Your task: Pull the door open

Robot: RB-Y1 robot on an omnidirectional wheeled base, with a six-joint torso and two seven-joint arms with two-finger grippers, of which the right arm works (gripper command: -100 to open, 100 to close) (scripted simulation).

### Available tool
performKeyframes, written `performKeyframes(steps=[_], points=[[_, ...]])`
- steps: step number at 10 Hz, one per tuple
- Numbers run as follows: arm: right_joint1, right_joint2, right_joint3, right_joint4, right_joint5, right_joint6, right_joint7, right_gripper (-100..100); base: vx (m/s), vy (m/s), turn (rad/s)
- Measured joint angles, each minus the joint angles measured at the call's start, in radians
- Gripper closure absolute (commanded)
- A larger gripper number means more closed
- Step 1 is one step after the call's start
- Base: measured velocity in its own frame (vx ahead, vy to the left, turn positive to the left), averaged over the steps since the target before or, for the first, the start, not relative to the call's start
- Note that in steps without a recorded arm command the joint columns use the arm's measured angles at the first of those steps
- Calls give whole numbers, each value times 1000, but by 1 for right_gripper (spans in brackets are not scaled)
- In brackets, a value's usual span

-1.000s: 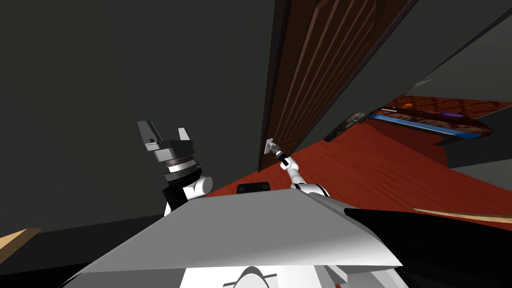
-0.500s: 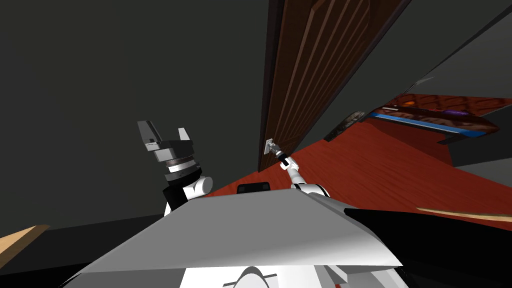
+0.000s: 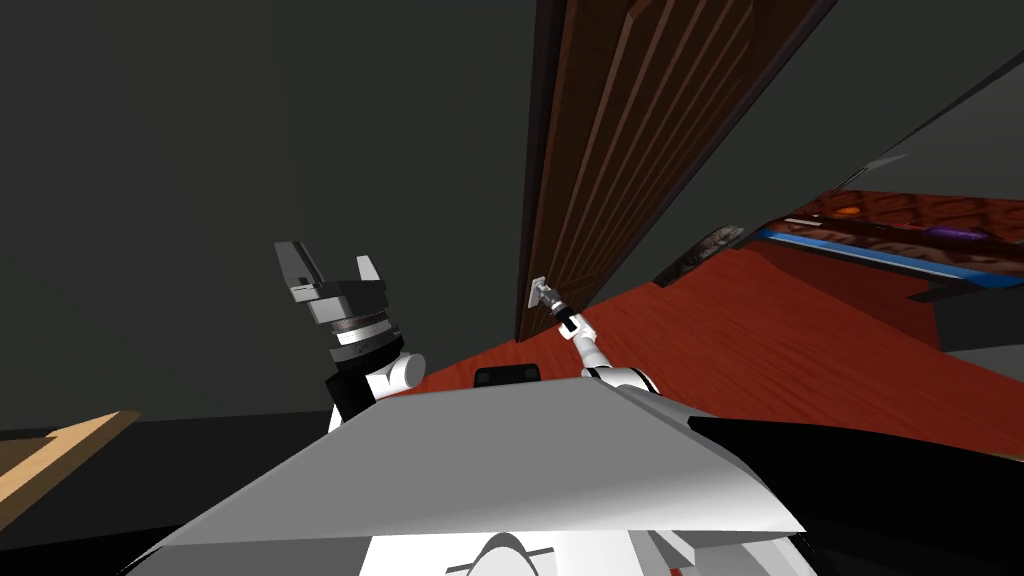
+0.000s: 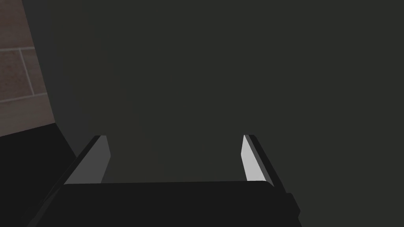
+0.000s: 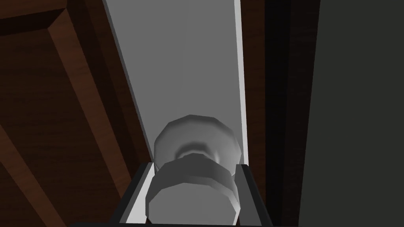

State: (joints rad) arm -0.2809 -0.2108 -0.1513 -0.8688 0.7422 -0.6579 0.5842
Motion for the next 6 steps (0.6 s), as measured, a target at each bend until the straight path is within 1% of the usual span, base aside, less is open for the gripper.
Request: performKeyframes(steps=[1, 3, 4, 6], points=[[2, 1, 4, 0, -20, 0, -15, 100, -58, -70, 87], [2, 2, 16, -7, -61, 10, -56, 100, -80, -67, 84], [-1, 1, 21, -6, -83, 12, -76, 100, -70, -82, 100], [2, 0, 36, -14, -133, 23, -126, 100, -70, -77, 106]])
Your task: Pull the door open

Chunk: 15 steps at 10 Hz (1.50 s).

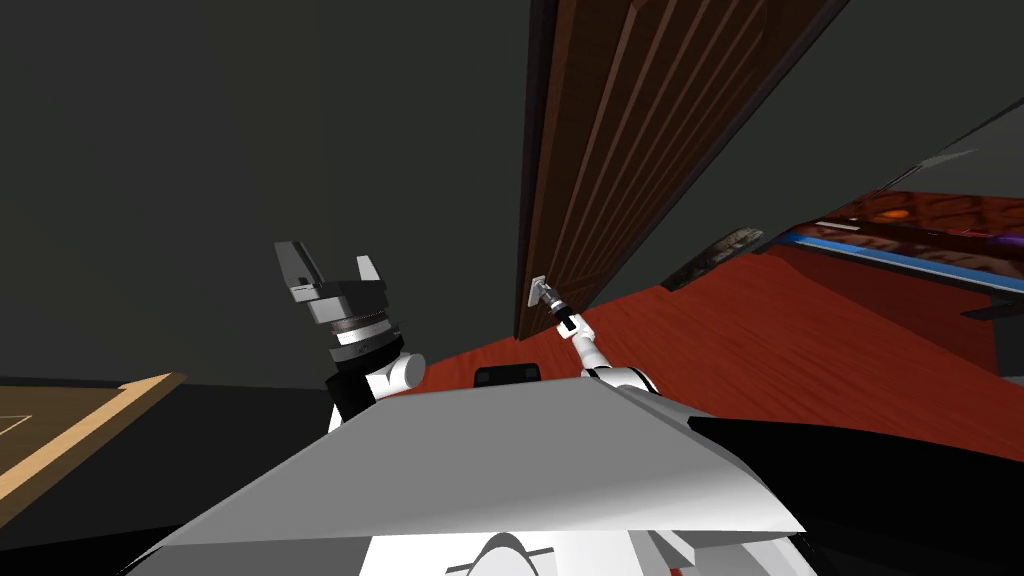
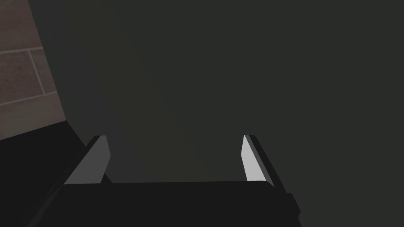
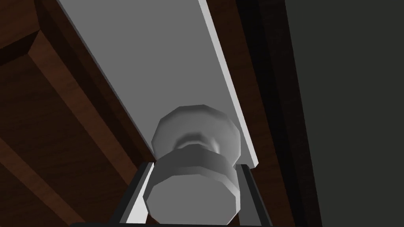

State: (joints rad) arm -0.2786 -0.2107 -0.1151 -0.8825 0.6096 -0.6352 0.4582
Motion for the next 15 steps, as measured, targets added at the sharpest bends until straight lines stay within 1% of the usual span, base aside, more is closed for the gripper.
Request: performKeyframes(steps=[2, 3, 4, 5, 6, 7, 8, 9, 10, 11, 12, 13, 14, 15], points=[[-5, -2, 9, 6, -56, 0, -46, 100, -88, -81, 112], [-1, -3, 16, 2, -85, 3, -73, 100, -71, -95, 111], [5, -2, 26, -10, -114, 12, -105, 100, -88, -97, 121], [2, -2, 34, -8, -143, 17, -134, 100, -98, -98, 139], [-5, -2, 38, 3, -173, 14, -159, 100, -96, -92, 129], [-2, -3, 46, -3, -203, 19, -187, 100, -60, -59, 47], [-1, -1, 51, -8, -222, 26, -205, 100, -49, -38, 76], [4, -3, 58, -15, -248, 31, -227, 100, -54, -66, 121], [1, -5, 62, -6, -278, 29, -254, 100, -81, -71, 139], [6, -8, 68, -13, -309, 30, -282, 100, -63, -55, 47], [7, -5, 73, -22, -327, 37, -300, 100, -64, -56, 91], [-2, -4, 76, -8, -355, 38, -318, 100, -92, -64, 121], [-3, -5, 83, -12, -385, 44, -344, 100, -56, -48, 57], [-5, -7, 87, -8, -403, 45, -364, 100, -47, -42, 87]])
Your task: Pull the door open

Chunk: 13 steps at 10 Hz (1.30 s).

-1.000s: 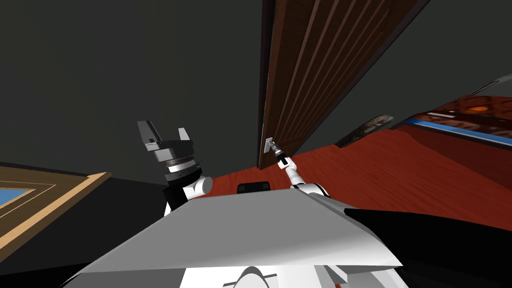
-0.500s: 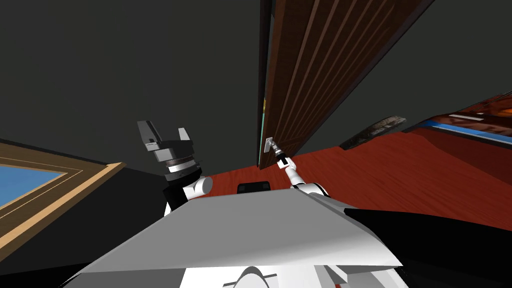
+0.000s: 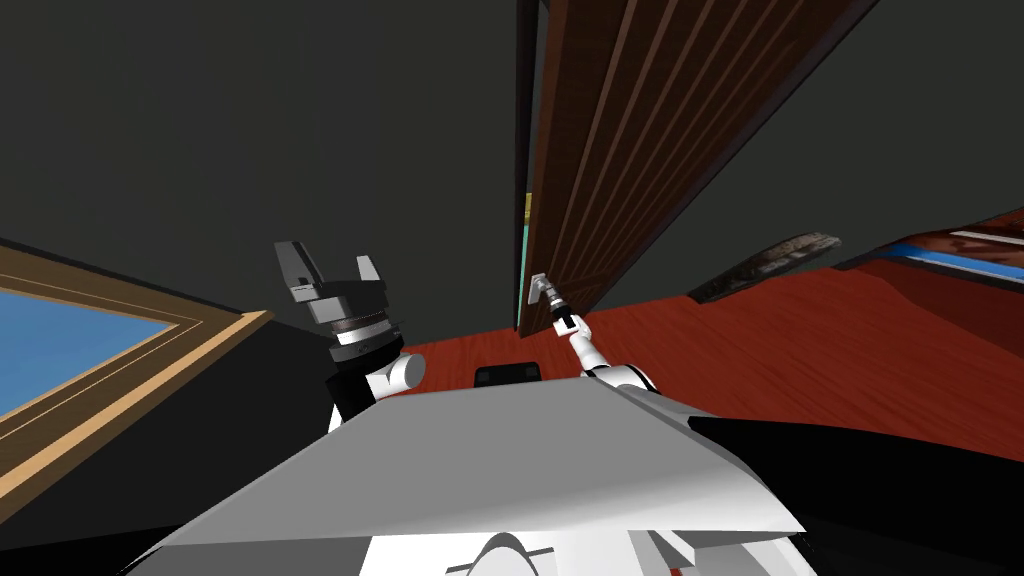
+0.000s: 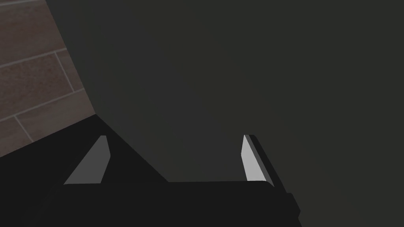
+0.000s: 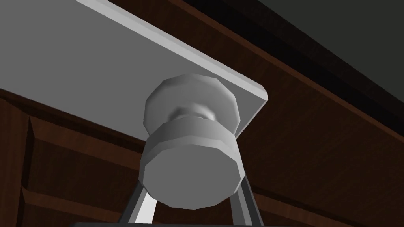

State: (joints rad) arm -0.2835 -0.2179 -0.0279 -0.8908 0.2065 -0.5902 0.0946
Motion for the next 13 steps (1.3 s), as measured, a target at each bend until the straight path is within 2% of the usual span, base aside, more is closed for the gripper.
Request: performKeyframes(steps=[2, 3, 4, 5, 6, 9, 11, 13], points=[[6, -5, 13, -12, -57, 10, -54, 100, -74, -76, 137], [0, -8, 19, 4, -89, 2, -82, 100, -57, -62, 50], [5, -6, 25, -4, -110, 5, -103, 100, -52, -43, 105], [-8, -4, 28, 16, -139, 4, -124, 100, -34, -36, 37], [0, -2, 32, -2, -153, 13, -137, 100, -38, -48, 79], [9, -7, 50, -16, -227, 24, -207, 100, -58, -49, 97], [0, -9, 63, -16, -286, 35, -259, 100, -58, -46, 95], [5, -6, 72, -16, -330, 38, -296, 100, -63, -57, 112]])
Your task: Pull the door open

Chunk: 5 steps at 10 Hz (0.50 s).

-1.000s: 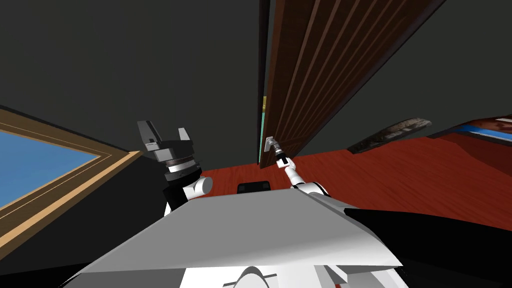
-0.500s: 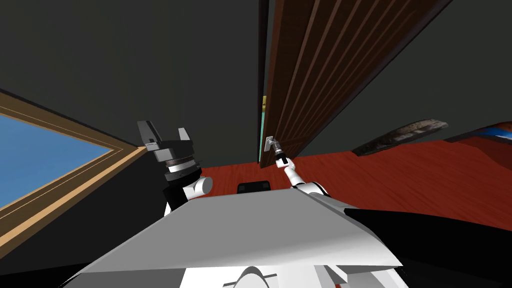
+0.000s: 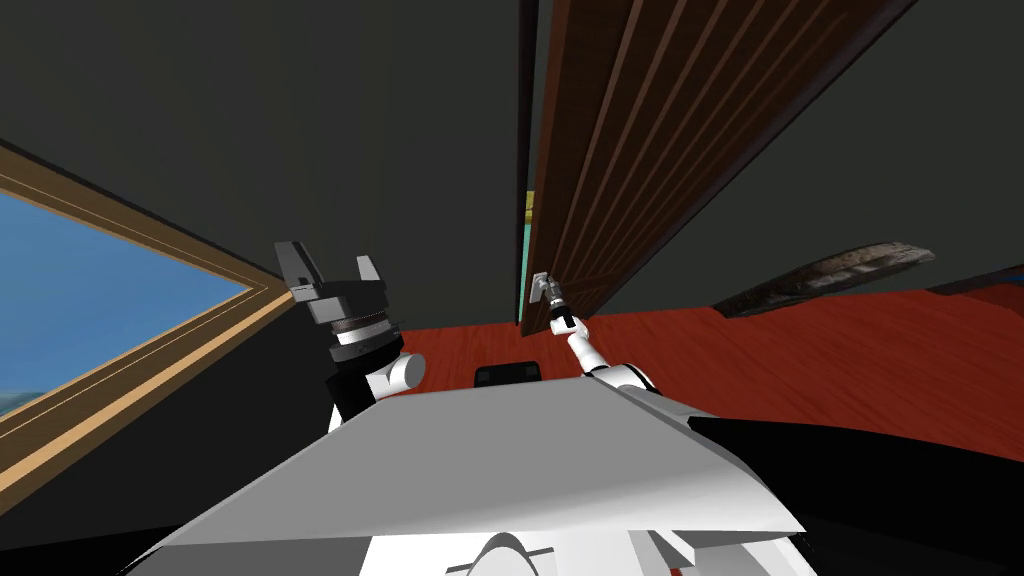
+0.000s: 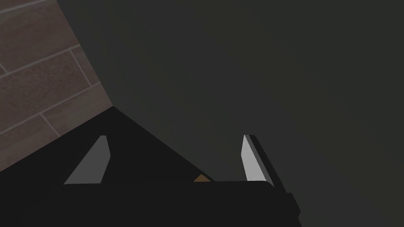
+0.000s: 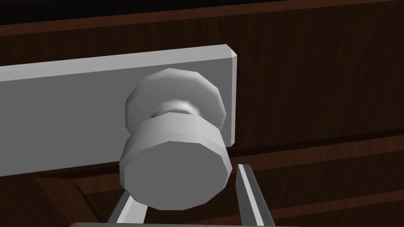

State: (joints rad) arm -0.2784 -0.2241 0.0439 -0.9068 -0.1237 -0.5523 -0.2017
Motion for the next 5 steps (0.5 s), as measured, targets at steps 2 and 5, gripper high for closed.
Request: performKeyframes(steps=[2, 5], points=[[24, -4, 14, -39, -50, 23, -47, 100, -37, -31, 47], [-2, -2, 23, 9, -92, 7, -90, 100, -34, -36, 72]])
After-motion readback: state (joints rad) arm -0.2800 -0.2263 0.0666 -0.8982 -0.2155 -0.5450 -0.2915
